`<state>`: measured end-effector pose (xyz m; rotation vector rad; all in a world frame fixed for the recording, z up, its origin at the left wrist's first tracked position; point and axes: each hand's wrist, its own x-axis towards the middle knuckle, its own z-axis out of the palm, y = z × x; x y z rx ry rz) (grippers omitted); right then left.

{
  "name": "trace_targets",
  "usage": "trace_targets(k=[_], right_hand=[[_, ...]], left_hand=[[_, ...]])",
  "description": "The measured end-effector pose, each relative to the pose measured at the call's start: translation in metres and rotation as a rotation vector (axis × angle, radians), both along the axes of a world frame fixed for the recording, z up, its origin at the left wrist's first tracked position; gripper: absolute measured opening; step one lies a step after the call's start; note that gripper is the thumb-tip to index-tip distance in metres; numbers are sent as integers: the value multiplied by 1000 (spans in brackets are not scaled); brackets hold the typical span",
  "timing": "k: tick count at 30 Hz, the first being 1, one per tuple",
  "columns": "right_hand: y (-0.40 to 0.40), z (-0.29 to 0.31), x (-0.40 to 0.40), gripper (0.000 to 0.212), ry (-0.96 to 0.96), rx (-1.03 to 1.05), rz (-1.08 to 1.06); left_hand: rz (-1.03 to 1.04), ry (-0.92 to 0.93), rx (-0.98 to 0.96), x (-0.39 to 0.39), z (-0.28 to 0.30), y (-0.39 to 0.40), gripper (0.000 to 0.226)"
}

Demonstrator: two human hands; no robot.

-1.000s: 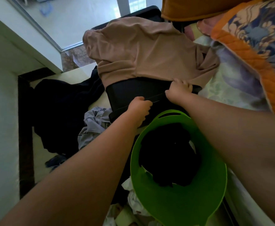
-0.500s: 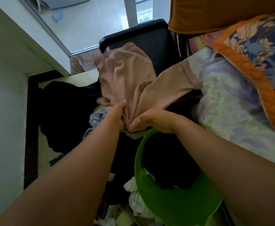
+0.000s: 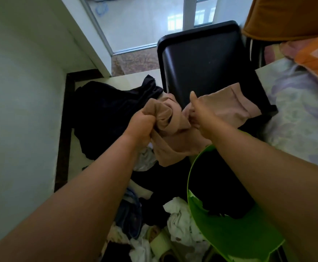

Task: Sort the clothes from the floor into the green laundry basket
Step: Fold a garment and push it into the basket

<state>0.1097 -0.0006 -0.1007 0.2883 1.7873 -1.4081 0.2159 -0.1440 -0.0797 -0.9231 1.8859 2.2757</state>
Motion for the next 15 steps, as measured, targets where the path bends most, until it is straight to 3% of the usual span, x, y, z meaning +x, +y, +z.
trace_targets(k=[3,5,9,11,12,14,15], right_hand=[[-31,15,22,63,-259,-153,239],[-58,18,42,26,-257,-138,295],[-96,13,79,5,-216,-22,224],[-113,-6,95,54,-225,39,206],[-118,-16,102,66,-223,33,166],[-129,-12,121,55,-197,-14,148],[-130,-4,130,49,-196,-37,170]], left_hand=[[-241,-56,37,21,17,-12,42],[-390,-104,9,40,24,-23,35],[-509,-361,-118,77,23,-49,43],[-538,-566,-259,103,23,-70,41],[-527,-665,-315,115,22,-81,37],[-364,-786,-317,136,22,-109,27],[-182,-817,-257,144,19,-125,20]])
